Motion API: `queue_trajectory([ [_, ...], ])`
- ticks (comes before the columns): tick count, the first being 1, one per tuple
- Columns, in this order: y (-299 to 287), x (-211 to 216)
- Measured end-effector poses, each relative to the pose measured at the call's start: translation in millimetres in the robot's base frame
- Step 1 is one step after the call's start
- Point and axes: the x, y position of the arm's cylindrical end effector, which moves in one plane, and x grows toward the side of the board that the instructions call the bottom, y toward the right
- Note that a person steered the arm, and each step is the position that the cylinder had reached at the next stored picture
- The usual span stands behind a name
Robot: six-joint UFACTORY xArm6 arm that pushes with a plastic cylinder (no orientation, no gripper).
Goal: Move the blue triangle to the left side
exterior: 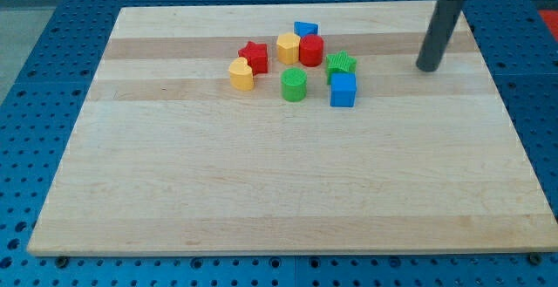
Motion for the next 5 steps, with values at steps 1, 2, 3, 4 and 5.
queue_trajectory([
  [1, -42, -28],
  [2, -106, -31],
  [3, -168, -33],
  [4, -166, -34],
  [5, -143, -36],
])
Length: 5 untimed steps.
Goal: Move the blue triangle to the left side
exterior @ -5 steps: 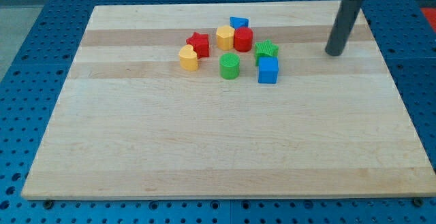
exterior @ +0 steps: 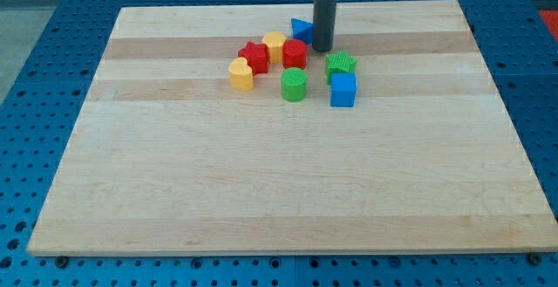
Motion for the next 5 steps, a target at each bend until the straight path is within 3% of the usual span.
queue_trajectory([
  [1, -24, -17],
  [3, -190, -21],
  [4, -175, -21],
  [5, -122, -22],
])
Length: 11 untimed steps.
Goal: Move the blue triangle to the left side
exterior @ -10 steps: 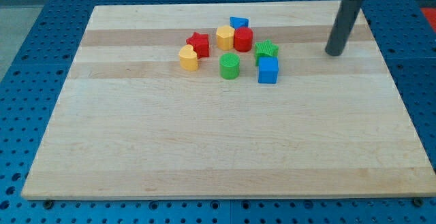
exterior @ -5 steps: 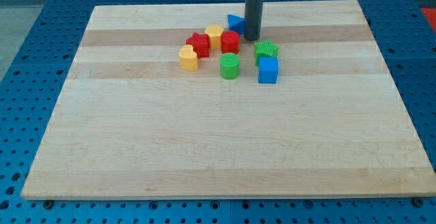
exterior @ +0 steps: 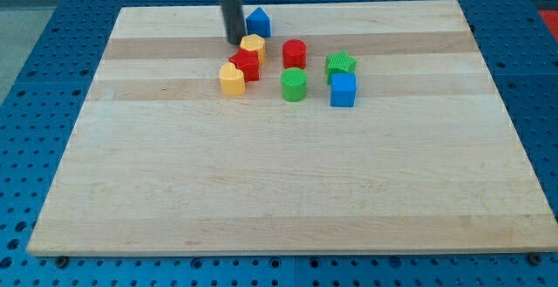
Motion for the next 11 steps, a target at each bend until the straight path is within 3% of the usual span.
queue_trajectory([
  [1, 58, -1],
  [2, 60, -29],
  [4, -81, -53],
  [5, -75, -58],
  [6, -8, -61],
  [7, 23, -41],
  [9, -88, 8],
  [10, -158, -6],
  [11, -161, -4],
])
